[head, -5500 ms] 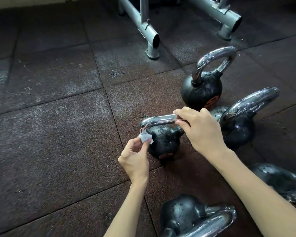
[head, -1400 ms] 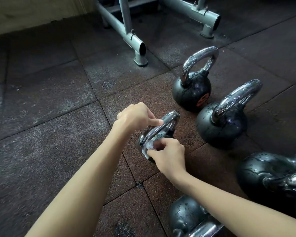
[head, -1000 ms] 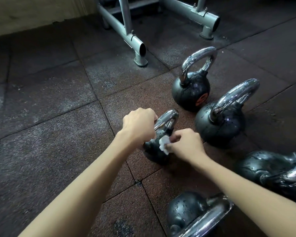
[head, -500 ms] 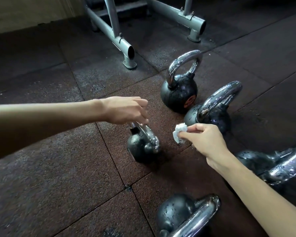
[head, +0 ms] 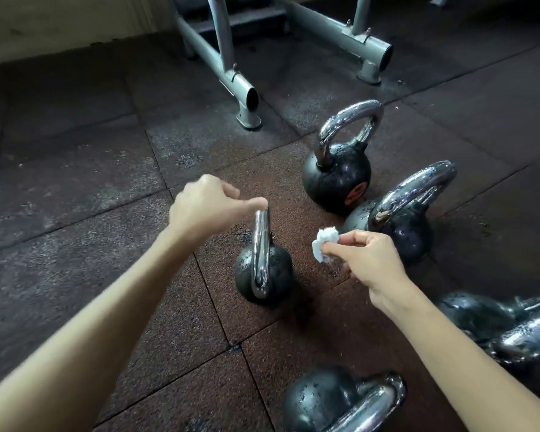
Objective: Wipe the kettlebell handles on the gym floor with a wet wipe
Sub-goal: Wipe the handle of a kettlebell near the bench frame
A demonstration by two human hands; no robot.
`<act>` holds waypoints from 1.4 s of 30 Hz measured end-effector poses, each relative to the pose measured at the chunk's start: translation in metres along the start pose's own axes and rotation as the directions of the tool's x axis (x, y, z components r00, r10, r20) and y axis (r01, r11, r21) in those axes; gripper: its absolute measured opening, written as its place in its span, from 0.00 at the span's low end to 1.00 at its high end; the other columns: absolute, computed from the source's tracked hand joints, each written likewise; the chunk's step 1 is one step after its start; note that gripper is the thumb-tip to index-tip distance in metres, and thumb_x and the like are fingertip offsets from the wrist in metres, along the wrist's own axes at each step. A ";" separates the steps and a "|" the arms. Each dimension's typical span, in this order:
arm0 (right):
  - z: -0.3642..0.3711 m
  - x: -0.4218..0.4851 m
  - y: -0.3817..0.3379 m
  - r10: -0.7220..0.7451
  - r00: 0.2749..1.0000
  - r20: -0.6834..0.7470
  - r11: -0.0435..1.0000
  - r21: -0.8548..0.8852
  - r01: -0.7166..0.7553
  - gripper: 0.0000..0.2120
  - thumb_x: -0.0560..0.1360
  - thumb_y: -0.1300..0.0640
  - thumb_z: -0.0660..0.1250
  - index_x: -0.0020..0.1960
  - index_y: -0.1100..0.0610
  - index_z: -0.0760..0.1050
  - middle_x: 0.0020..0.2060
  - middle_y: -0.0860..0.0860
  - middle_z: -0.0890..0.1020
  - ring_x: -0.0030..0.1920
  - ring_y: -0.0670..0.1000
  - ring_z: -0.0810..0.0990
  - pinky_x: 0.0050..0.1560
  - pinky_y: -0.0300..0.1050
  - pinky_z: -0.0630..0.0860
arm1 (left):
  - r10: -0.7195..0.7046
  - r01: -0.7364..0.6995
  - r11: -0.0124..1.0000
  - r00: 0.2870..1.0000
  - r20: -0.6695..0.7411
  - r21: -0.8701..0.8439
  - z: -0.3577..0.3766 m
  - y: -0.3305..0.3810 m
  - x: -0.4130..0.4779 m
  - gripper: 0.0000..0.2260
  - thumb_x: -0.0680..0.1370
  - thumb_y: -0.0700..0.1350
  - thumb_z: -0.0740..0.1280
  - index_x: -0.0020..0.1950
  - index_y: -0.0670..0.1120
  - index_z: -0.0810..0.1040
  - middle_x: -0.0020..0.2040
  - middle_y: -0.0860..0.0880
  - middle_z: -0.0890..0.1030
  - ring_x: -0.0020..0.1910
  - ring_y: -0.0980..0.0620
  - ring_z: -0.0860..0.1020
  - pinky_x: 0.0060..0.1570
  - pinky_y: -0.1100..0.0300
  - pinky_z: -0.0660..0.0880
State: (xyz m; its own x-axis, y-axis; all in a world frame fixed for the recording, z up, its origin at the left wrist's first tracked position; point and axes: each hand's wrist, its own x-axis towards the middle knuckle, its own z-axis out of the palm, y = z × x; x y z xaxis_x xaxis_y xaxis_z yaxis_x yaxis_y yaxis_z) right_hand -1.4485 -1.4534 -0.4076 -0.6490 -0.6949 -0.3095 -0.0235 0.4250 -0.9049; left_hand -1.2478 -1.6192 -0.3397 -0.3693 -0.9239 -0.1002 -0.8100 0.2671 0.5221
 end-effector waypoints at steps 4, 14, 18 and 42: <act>0.010 0.004 -0.006 -0.015 1.000 0.010 1.000 0.008 0.015 0.08 0.65 0.56 0.83 0.39 0.54 0.84 0.31 0.44 0.83 0.28 0.41 0.74 0.30 0.37 0.69 | -0.092 0.104 0.993 0.975 0.202 -0.051 0.032 0.001 -0.010 0.17 0.71 0.62 0.77 0.41 0.49 0.87 0.39 0.51 0.87 0.37 0.52 0.81 0.41 0.56 0.80; 0.062 0.006 -0.013 -0.139 0.990 0.036 0.981 -0.131 0.142 0.11 0.64 0.53 0.82 0.41 0.50 0.81 0.34 0.42 0.85 0.39 0.41 0.83 0.47 0.41 0.78 | -0.044 0.131 0.942 0.961 0.273 -0.309 0.003 -0.066 -0.042 0.07 0.75 0.57 0.76 0.48 0.56 0.89 0.45 0.56 0.88 0.47 0.56 0.86 0.51 0.58 0.79; 0.092 0.005 -0.027 -0.224 0.969 0.105 0.955 -0.173 0.239 0.13 0.65 0.51 0.79 0.49 0.44 0.82 0.36 0.40 0.86 0.44 0.37 0.84 0.55 0.41 0.78 | 0.039 0.098 0.923 0.938 0.343 -0.372 -0.001 -0.092 -0.049 0.10 0.76 0.60 0.74 0.52 0.58 0.88 0.48 0.58 0.88 0.51 0.57 0.85 0.60 0.54 0.77; 0.139 0.010 -0.034 -0.293 0.947 0.133 0.930 -0.191 0.315 0.13 0.72 0.50 0.78 0.56 0.48 0.87 0.52 0.43 0.88 0.55 0.43 0.84 0.59 0.36 0.76 | 0.081 0.118 0.814 0.947 0.312 -0.569 0.009 -0.100 -0.058 0.08 0.81 0.49 0.71 0.56 0.51 0.88 0.55 0.59 0.87 0.60 0.64 0.81 0.61 0.69 0.72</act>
State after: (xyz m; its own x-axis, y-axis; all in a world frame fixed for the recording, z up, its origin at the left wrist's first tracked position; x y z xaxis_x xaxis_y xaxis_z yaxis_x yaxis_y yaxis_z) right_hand -1.3489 -1.5553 -0.4205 -0.5063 -0.8598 -0.0665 -0.3716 0.2871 -0.8829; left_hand -1.1500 -1.5896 -0.3938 -0.5578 -0.7672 -0.3168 -0.4432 -0.0474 0.8952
